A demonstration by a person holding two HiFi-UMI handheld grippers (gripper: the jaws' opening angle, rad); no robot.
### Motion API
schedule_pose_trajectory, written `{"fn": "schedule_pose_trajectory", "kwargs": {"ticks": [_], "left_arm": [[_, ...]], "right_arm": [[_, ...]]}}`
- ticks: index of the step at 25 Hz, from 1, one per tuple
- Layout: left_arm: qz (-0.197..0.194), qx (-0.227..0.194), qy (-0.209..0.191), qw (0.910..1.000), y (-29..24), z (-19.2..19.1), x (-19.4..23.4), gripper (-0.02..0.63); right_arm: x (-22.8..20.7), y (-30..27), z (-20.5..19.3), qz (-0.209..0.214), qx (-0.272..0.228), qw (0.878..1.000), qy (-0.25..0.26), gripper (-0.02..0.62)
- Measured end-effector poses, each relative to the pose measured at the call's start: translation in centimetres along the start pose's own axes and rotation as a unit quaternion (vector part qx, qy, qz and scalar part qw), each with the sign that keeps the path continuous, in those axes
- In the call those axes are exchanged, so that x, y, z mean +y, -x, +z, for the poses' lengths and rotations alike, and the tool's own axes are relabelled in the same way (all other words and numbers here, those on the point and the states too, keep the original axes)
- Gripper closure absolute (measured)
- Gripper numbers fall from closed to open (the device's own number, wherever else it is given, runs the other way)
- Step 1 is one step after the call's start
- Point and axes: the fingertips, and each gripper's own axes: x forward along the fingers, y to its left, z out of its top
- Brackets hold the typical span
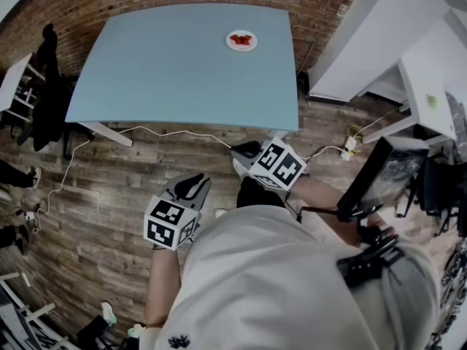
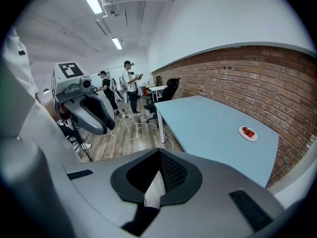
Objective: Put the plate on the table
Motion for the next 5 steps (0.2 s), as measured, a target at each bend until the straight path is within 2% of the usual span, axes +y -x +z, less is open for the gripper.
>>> {"fn": "schedule_pose_trajectory", "kwargs": {"ticks": [5], "left_arm": [[0.002, -0.006, -0.001, 1.0000, -0.67, 0.77, 0.69, 0.540]], "right_arm": [[-1.14, -0.14, 0.36, -0.003, -0.007, 1.000, 0.002, 0.588]]}}
